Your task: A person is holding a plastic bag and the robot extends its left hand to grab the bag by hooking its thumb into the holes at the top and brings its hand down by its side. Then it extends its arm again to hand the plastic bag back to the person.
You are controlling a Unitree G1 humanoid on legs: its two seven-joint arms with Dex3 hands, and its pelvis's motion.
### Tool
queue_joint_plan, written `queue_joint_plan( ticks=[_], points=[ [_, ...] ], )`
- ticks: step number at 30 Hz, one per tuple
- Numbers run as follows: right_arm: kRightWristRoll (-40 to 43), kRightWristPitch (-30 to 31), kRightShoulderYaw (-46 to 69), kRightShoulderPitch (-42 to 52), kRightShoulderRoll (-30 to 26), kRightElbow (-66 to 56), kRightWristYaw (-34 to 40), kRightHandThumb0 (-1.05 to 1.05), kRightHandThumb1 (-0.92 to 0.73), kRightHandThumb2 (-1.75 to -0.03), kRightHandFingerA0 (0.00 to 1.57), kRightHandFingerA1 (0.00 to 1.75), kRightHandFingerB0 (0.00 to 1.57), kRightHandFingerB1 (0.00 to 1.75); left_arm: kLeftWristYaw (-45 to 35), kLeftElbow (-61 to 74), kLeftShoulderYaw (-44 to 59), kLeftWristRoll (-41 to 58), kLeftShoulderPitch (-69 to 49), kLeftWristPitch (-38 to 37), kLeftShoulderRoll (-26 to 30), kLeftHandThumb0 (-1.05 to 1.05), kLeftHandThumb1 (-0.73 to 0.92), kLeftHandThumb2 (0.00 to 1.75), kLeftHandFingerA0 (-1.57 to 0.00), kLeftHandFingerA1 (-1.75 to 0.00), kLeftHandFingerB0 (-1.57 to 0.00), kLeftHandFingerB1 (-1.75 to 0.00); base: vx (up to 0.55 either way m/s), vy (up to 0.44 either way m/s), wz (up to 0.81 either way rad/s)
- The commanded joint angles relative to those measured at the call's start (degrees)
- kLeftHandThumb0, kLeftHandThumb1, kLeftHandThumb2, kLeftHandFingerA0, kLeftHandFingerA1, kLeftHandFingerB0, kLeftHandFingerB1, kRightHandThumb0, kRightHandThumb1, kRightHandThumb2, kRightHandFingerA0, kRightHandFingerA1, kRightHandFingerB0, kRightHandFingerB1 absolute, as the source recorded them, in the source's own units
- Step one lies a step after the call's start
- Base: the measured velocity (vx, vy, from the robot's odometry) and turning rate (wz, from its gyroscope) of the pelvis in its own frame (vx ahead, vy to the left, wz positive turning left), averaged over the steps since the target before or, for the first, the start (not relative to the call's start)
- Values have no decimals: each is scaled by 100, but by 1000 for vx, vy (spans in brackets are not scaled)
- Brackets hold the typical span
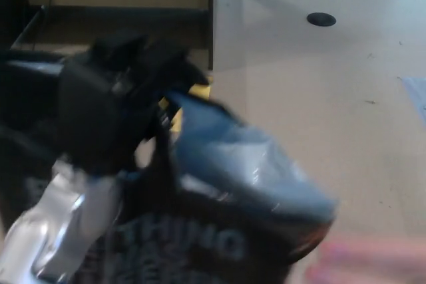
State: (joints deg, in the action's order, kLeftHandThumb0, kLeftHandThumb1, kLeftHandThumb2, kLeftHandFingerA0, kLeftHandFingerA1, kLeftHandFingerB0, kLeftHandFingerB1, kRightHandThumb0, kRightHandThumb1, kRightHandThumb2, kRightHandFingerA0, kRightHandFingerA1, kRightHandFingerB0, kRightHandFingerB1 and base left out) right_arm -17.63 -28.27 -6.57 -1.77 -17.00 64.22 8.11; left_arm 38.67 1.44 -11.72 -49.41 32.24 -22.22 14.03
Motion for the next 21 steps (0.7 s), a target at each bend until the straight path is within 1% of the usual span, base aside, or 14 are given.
queue_joint_plan(
  ticks=[1,2,3,5,6,7,10,11,13,16,18,19,20,21],
  points=[
    [92,-48,43,46,-54,-55,-43,-31,-69,-61,79,50,65,45,-541,55,39,-293,503,637,-37,-23,77,63,-87,-175,-60,-155,0,0,0],
    [91,-69,43,54,-60,-60,-49,-31,-69,-61,79,50,65,45,-570,66,65,-300,533,677,-24,-23,77,63,-87,-175,-60,-155,0,0,0],
    [71,-72,29,58,-63,-63,-40,-31,-68,-61,80,51,66,46,-598,98,112,-272,543,694,0,-21,72,64,-91,-175,-61,-151,0,0,0],
    [33,-62,3,59,-64,-74,-16,-31,-68,-61,80,52,66,46,-700,183,199,-219,560,761,41,-24,72,61,-92,-175,-61,-151,0,0,0],
    [43,-57,9,44,-63,-71,-31,-32,-68,-61,80,52,66,46,-763,203,229,-153,567,759,51,-33,54,90,-125,-144,-78,-118,0,0,0],
    [38,-7,4,30,-61,-88,-37,-32,-68,-61,82,53,67,46,-845,261,271,-69,566,758,56,-33,55,92,-123,-140,-77,-113,0,0,0],
    [30,23,-8,16,-51,-121,-35,-31,-69,-61,81,51,66,45,-969,335,319,4,590,756,39,-29,57,95,-122,-138,-77,-111,0,0,0],
    [29,41,-12,11,-43,-148,-34,-31,-68,-61,80,51,65,45,-1051,387,331,30,627,793,14,-23,74,64,-92,-175,-67,-137,0,0,0],
    [18,56,-24,-2,-38,-141,-15,-32,-68,-61,80,51,66,45,-1142,466,335,34,669,851,-30,-23,71,63,-92,-175,-65,-141,0,0,0],
    [37,38,-18,-90,-58,-109,-54,-30,-69,-61,80,52,65,45,-1197,497,315,113,919,839,-154,-16,69,67,-90,-173,-65,-142,0,0,0],
    [35,76,-23,-149,-57,-86,-70,-31,-69,-61,80,52,65,45,-1266,521,310,115,1008,867,-188,-18,72,66,-91,-173,-65,-136,0,0,0],
    [45,132,-21,-174,-49,-94,-97,-31,-69,-61,80,52,65,45,-1295,542,250,65,1154,912,-288,-15,70,72,-85,-166,-70,-133,0,0,0],
    [16,112,-41,-194,-56,-79,-71,-31,-68,-61,81,52,65,45,-1271,539,205,-3,1240,944,-365,-14,70,73,-84,-166,-69,-135,0,0,0],
    [-9,78,-61,-210,-68,-63,-63,-31,-69,-61,81,53,65,46,-1248,526,162,-83,1320,971,-425,-16,72,71,-88,-168,-67,-140,0,0,0]
  ],
)
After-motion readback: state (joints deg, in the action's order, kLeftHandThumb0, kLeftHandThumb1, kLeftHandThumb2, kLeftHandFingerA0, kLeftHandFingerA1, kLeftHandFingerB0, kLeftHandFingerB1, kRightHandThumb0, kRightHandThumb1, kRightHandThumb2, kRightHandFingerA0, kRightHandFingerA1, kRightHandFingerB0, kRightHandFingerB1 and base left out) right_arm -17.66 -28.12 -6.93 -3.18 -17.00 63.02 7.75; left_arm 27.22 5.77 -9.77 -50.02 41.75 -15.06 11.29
